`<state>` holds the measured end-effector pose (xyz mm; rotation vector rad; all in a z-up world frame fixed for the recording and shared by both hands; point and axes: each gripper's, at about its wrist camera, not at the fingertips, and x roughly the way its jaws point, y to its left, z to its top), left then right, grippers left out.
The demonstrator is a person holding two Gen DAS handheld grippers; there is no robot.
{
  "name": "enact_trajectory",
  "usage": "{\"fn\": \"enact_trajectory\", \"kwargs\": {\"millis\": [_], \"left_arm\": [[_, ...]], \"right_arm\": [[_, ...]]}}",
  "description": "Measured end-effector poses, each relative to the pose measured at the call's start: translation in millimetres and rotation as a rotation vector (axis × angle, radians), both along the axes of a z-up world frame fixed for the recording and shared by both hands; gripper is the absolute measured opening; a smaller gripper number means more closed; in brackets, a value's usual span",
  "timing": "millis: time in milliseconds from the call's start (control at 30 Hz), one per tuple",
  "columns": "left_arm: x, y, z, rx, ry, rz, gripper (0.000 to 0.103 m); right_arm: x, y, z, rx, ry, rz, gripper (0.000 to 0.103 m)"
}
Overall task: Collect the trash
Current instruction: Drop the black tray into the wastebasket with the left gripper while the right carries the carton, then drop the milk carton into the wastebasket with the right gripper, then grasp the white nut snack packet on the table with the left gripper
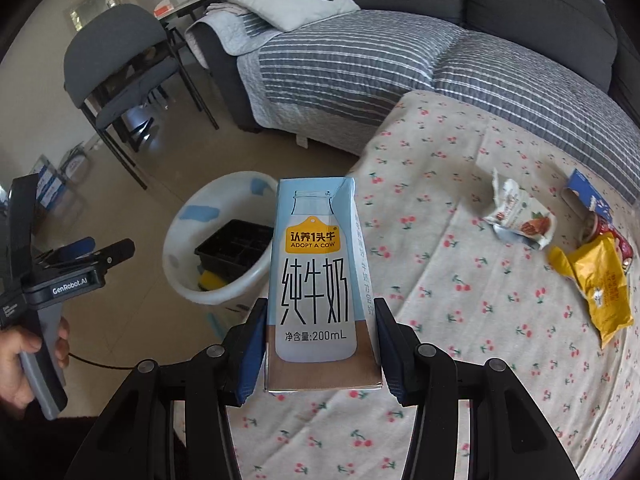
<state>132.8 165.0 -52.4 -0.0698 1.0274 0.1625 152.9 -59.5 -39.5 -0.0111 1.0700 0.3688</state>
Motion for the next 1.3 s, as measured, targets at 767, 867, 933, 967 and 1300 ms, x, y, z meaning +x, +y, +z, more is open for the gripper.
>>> {"fn": "enact_trajectory", "kwargs": {"millis": [767,867,933,967,1300], "left_arm": [[-8.4,15.0,-1.5,0.025,0.009,-0.036,0.102],[-8.3,4.5,0.4,0.019,0.015,-0.055,0.102],[-8.3,-3.8,3.0,0.008,0.015,-0.066,0.102],[-8.1,-9.2,4.8,-0.001,0.013,-0.074,0.102],[-4.4,-81.9,25.3,-0.005,-0.025,-0.175,0.102]], "right_arm": [[32.8,39.8,-14.0,-0.018,-0.013,-0.025,0.070],[19.5,8.3,-5.8,-0.050,-0.019,-0.067,0.072],[10.0,-14.1,-2.5,-0.078,-0.017,-0.093,0.073],[5.9,-26.4,-1.4,-0.093,-0.013,-0.108,0.073],[-29.9,-142.6,8.8,-0.120,-0.021,-0.269,0.078]]}}
